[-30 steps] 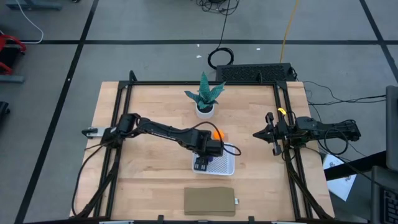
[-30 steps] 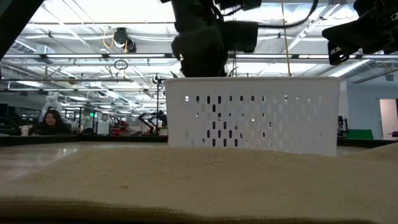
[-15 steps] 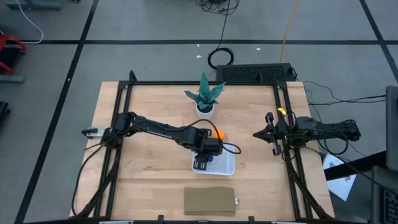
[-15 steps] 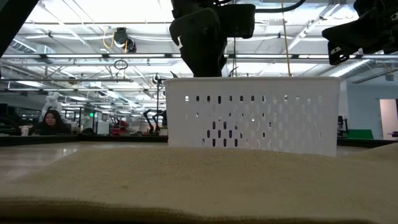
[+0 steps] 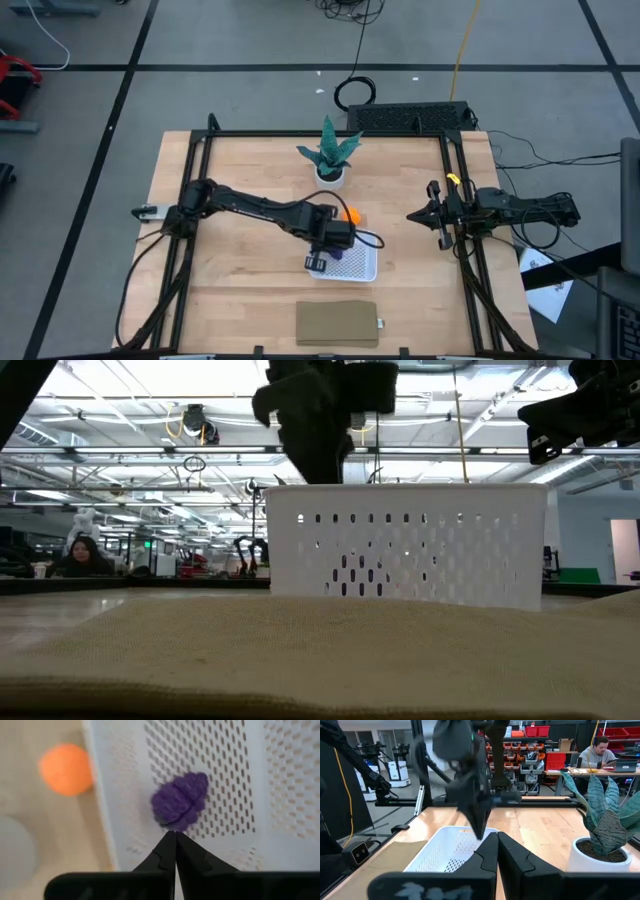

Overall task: Pick and placing Produce into tupperware
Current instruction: Put the orange into the white bin

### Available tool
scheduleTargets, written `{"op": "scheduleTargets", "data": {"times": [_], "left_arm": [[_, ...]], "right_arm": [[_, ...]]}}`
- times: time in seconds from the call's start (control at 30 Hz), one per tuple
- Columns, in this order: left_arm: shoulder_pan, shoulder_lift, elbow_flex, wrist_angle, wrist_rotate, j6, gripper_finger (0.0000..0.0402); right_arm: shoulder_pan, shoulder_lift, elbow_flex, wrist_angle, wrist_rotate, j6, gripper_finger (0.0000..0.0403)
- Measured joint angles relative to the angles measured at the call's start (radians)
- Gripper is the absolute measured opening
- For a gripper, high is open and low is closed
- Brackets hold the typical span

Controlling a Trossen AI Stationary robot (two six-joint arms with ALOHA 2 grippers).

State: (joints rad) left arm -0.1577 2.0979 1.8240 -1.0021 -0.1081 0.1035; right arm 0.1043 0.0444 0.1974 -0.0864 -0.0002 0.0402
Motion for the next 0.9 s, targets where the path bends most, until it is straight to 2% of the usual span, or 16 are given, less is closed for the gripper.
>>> {"op": "scheduleTargets", "data": {"times": [0.23, 0.43, 0.9], "left_arm": [[0.001, -0.136, 0.0, -0.008, -0.073, 0.009, 0.0001], [0.004, -0.23, 0.0, -0.038, -0.179, -0.001, 0.0001], [0.035, -0.381, 0.0, -0.116, -0.181, -0.011, 0.0]], "right_arm": [[0.0, 0.002, 0.0, 0.0, 0.0, 0.0, 0.0], [0.0, 0.003, 0.0, -0.001, 0.0, 0.0, 0.0], [0.0, 0.003, 0.0, -0.001, 0.0, 0.0, 0.0]]}}
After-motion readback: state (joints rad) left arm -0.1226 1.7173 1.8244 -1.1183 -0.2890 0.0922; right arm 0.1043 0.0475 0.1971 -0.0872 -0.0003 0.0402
